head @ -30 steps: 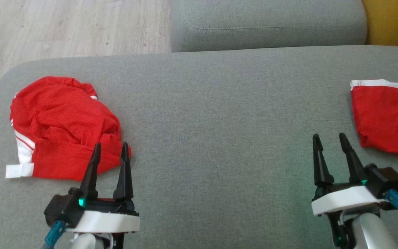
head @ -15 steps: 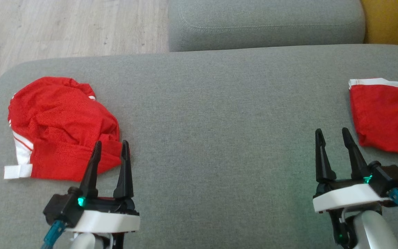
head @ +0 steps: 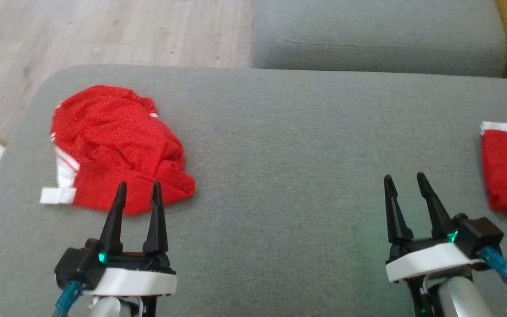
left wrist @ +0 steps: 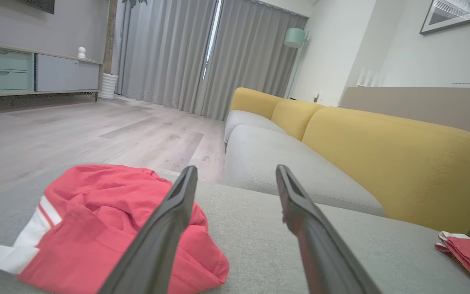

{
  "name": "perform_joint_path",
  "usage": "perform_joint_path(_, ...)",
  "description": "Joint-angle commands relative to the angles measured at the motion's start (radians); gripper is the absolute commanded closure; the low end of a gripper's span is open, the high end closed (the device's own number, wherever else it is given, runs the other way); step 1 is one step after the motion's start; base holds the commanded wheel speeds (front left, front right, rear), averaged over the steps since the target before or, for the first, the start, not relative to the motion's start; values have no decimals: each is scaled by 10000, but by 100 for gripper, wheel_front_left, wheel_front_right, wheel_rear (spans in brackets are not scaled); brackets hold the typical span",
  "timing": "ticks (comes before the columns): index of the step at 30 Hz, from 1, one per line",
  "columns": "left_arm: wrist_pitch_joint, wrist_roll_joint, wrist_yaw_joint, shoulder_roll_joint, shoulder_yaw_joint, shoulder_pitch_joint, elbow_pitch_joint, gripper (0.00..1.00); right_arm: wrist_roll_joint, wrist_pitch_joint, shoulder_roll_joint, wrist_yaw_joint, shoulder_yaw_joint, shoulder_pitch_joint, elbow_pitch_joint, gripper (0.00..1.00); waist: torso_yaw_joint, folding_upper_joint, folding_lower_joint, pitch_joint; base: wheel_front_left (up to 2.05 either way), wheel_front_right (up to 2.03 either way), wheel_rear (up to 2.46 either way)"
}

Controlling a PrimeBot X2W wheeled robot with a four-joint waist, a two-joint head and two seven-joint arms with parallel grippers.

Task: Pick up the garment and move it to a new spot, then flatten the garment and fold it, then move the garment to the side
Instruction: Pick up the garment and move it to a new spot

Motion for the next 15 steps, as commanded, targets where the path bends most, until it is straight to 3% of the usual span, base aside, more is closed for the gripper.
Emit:
perform_joint_path(1, -51, 48, 61, 37, 366, -218, -306, 0, 100, -110, -24, -7, 270, -146, -271, 0, 359, -1, 0, -107, 0, 0, 0)
perform_joint_path(15, -51, 291, 35, 37, 690, 84, -315, 0, 472, -110, -24, -7, 814, 54, -135, 0, 1703, -1, 0, -293, 0, 0, 0)
